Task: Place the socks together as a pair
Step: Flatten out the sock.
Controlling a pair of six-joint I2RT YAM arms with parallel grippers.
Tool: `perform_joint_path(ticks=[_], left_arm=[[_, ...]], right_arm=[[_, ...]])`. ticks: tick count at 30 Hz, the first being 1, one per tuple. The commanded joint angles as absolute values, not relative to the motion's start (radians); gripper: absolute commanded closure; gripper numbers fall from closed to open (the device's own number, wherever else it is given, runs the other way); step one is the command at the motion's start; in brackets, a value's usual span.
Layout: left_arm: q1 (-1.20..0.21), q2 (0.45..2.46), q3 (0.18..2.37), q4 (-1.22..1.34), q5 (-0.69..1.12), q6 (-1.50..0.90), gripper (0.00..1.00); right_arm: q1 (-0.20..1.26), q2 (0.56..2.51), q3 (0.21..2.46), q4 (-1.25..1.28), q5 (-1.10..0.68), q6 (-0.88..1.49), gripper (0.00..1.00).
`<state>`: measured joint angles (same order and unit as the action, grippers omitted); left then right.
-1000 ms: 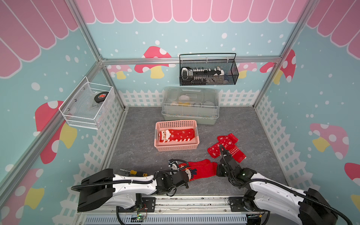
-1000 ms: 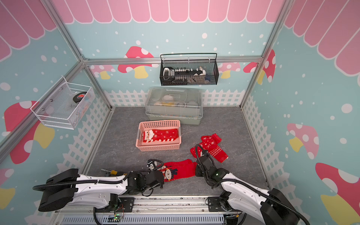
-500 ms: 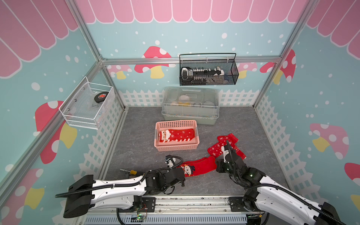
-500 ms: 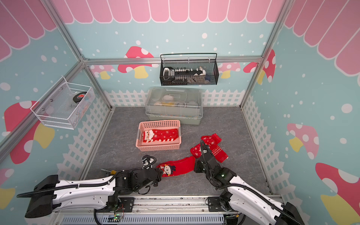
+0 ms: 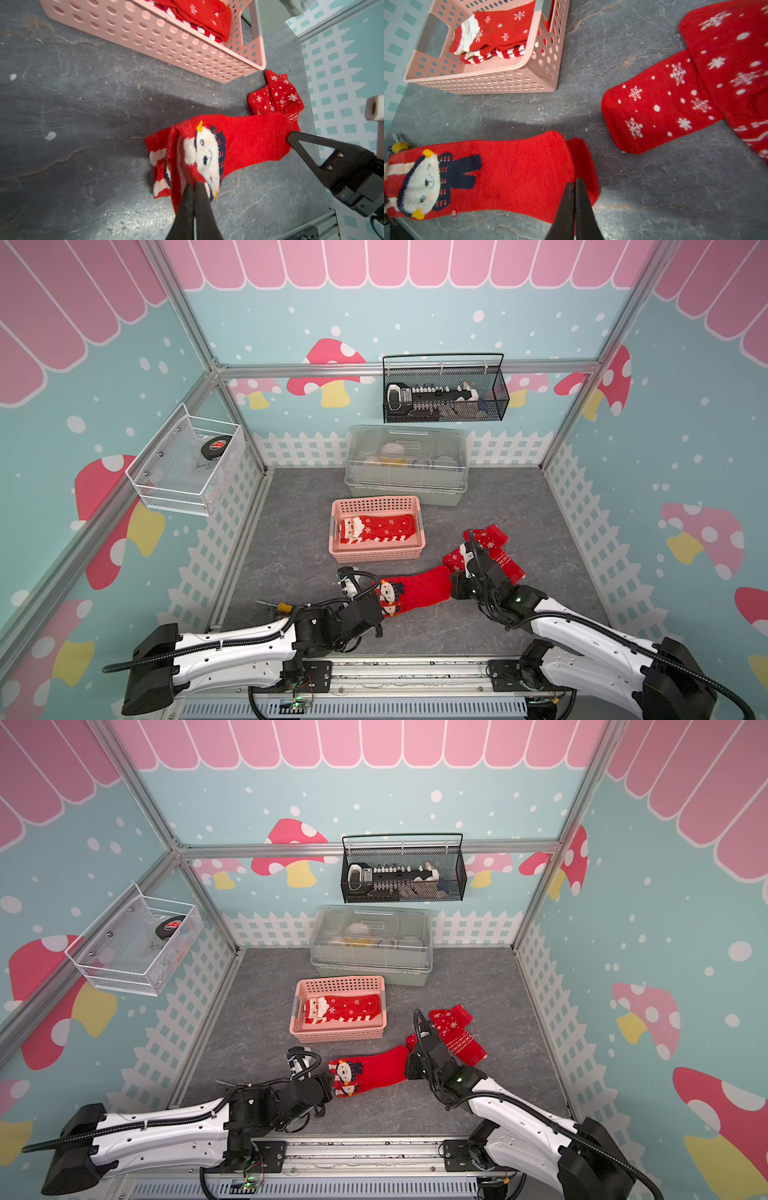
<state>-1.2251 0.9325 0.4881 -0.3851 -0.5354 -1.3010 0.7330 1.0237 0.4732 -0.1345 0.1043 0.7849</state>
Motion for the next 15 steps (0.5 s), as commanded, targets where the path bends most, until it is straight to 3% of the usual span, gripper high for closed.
perform_joint_path(ticks=[1, 12, 15], left_arm=[[-1.219, 0.958, 0.478, -0.384, -0.565, -1.289, 1.00], [-1.207, 1.030, 0.468, -0.364, -0.542, -1.303, 0.99], [-1.199, 1.033, 0.459, -0.362, -0.539, -1.310, 0.89]], right_arm=[[0.729, 1.067, 0.500, -0.077, 0.122, 0.770, 1.00], [0.729, 1.130, 0.448, -0.070, 0.137, 0.800, 1.00], [0.729, 1.131, 0.436, -0.071, 0.135, 0.805, 1.00]])
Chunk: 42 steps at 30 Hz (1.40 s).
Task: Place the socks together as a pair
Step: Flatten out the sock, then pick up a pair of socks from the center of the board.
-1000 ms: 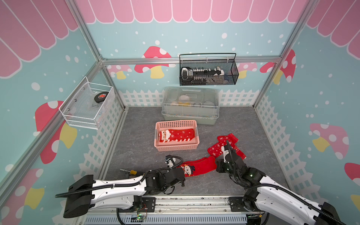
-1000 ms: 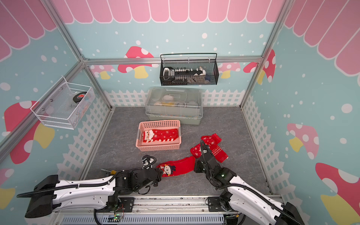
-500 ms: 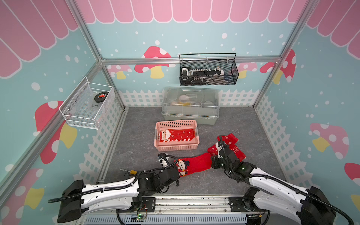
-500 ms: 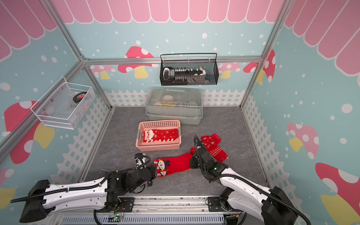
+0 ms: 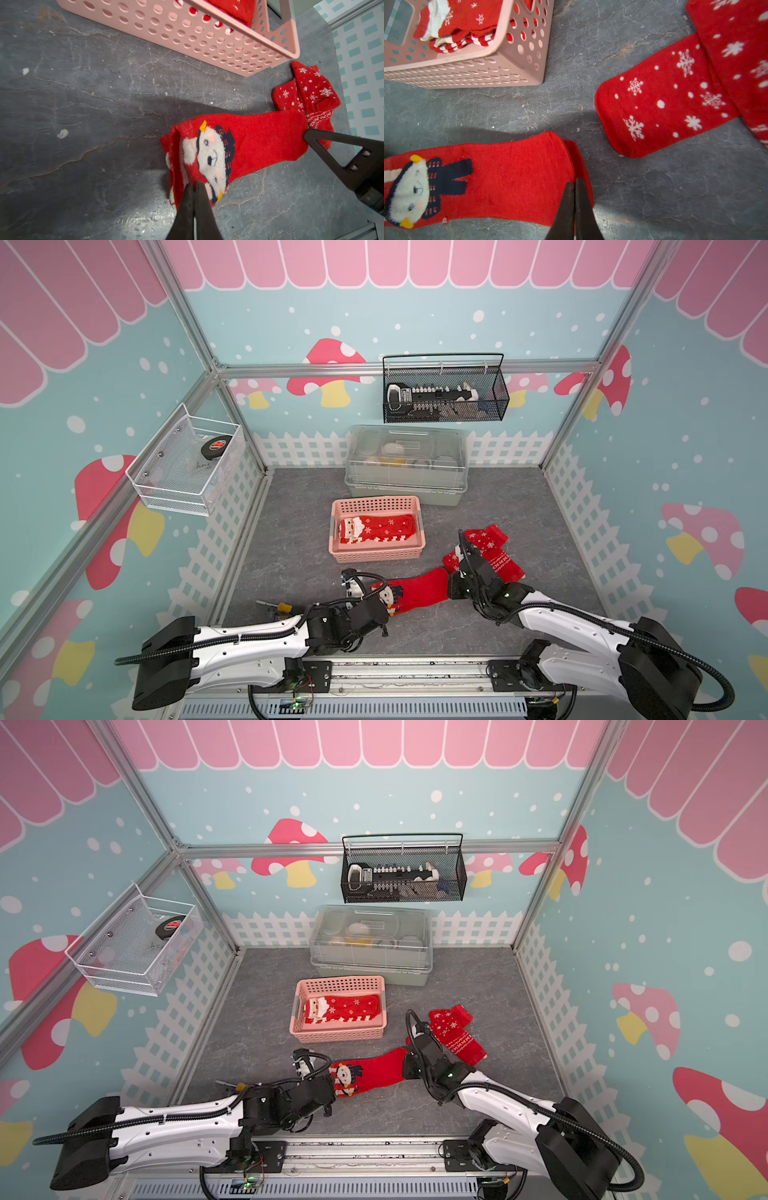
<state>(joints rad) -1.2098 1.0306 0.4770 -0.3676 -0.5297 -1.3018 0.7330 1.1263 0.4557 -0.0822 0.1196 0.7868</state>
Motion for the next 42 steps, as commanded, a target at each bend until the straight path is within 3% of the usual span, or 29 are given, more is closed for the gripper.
perform_joint_path(ticks=[1, 5, 9, 16, 24, 30, 38, 42], left_arm=[[-1.195, 1.035, 0.455, -0.358, -0.535, -1.317, 0.78], [-1.178, 1.045, 0.449, -0.347, -0.503, -1.298, 0.57], [-1.153, 1.046, 0.439, -0.349, -0.496, -1.298, 0.49], [-1.123, 1.066, 0.401, -0.272, -0.457, -1.301, 0.47], [-1.121, 1.162, 0.396, -0.178, -0.408, -1.328, 0.48], [-1.120, 1.261, 0.432, -0.165, -0.371, -1.334, 0.60], [-1.121, 1.253, 0.460, -0.190, -0.365, -1.288, 0.90], [-1.121, 1.186, 0.461, -0.230, -0.378, -1.257, 1.00]], right_arm=[[0.729, 1.130, 0.433, -0.071, 0.137, 0.807, 0.96], [0.729, 1.134, 0.437, -0.085, 0.154, 0.804, 0.76], [0.729, 1.152, 0.444, -0.079, 0.163, 0.797, 0.52], [0.727, 1.270, 0.486, -0.047, 0.131, 0.785, 0.48], [0.727, 1.328, 0.494, -0.011, 0.099, 0.813, 0.52], [0.727, 1.311, 0.434, 0.067, 0.027, 0.887, 0.65], [0.729, 1.256, 0.409, 0.068, 0.017, 0.901, 0.94], [0.729, 1.190, 0.402, 0.069, 0.018, 0.898, 1.00]])
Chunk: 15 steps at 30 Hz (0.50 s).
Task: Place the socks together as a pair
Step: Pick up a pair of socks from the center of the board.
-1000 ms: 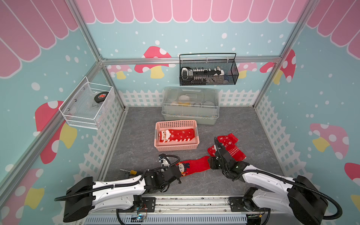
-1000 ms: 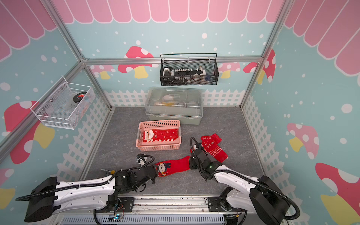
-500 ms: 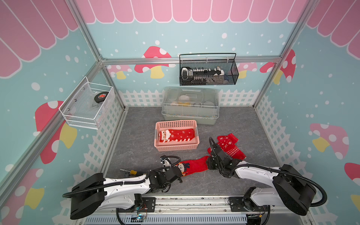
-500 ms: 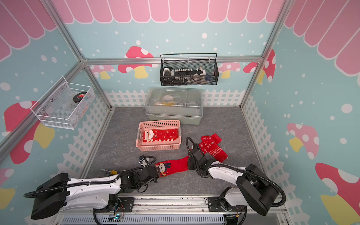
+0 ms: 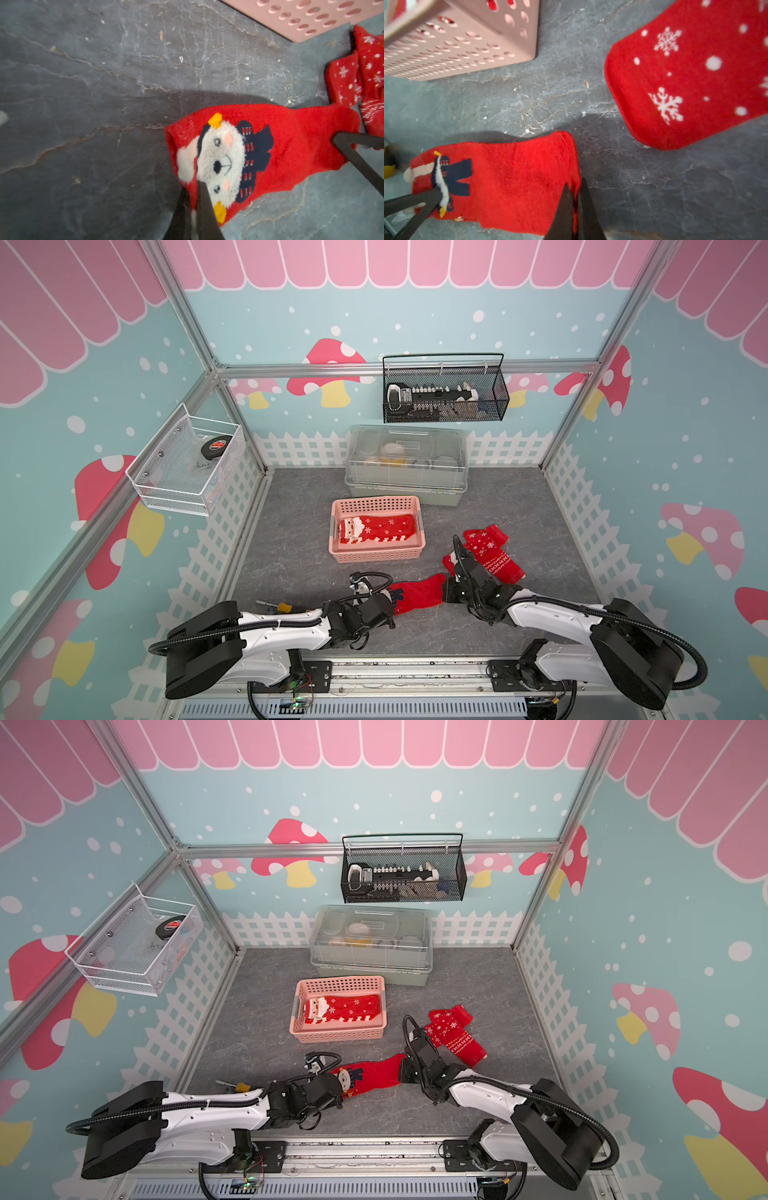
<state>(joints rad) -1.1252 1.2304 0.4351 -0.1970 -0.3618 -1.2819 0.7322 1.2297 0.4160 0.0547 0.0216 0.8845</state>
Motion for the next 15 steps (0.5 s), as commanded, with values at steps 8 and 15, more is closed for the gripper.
perform_joint_path(ticks=[8, 15], left_arm=[[-1.120, 0.966, 0.467, -0.379, -0.397, -1.168, 1.00], [-1.121, 0.775, 0.551, -0.521, -0.473, -0.994, 1.00]], right_arm=[[0.731, 1.038, 0.402, 0.067, -0.016, 0.881, 1.00], [0.732, 0.910, 0.482, 0.030, 0.020, 0.874, 1.00]])
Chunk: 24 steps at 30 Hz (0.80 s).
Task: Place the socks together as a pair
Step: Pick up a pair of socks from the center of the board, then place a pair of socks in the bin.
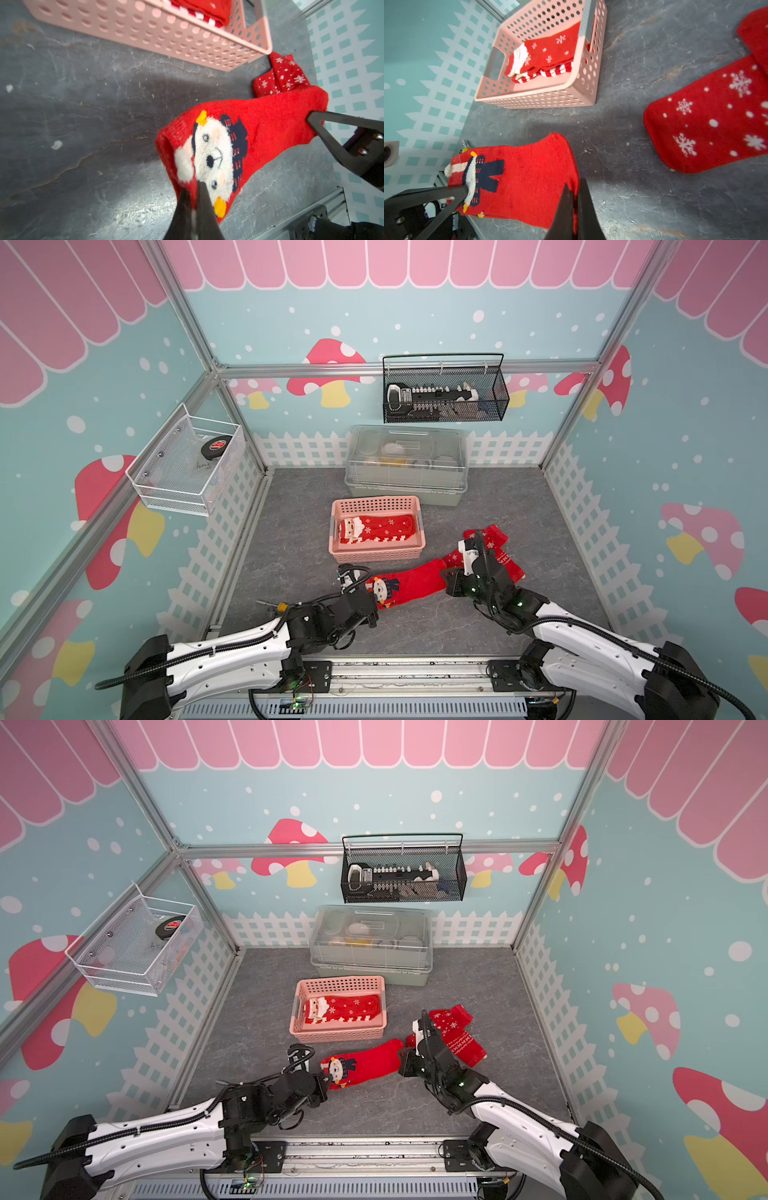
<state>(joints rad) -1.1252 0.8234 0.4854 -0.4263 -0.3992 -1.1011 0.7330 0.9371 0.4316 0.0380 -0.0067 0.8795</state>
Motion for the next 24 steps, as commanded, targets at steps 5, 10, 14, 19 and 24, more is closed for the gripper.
perform_joint_path(ticks=[5, 10, 14, 19, 24], left_arm=[[-1.110, 0.761, 0.719, -0.645, -0.579, -0.774, 1.00], [-1.049, 0.865, 0.963, -0.718, -0.610, -0.532, 1.00], [-0.910, 0.948, 1.061, -0.692, -0.533, -0.395, 1.00], [-0.606, 1.082, 1.118, -0.615, -0.268, -0.346, 1.00], [-0.446, 1.242, 1.174, -0.574, -0.182, -0.383, 1.00]], right_arm=[[0.732, 0.951, 0.621, 0.007, 0.073, 0.808, 1.00], [0.730, 1.039, 0.765, 0.034, 0.133, 0.741, 1.00], [0.716, 1.169, 0.897, 0.056, 0.171, 0.712, 1.00], [0.659, 1.369, 1.053, 0.182, 0.113, 0.706, 1.00], [0.648, 1.507, 1.108, 0.270, 0.106, 0.690, 1.00]])
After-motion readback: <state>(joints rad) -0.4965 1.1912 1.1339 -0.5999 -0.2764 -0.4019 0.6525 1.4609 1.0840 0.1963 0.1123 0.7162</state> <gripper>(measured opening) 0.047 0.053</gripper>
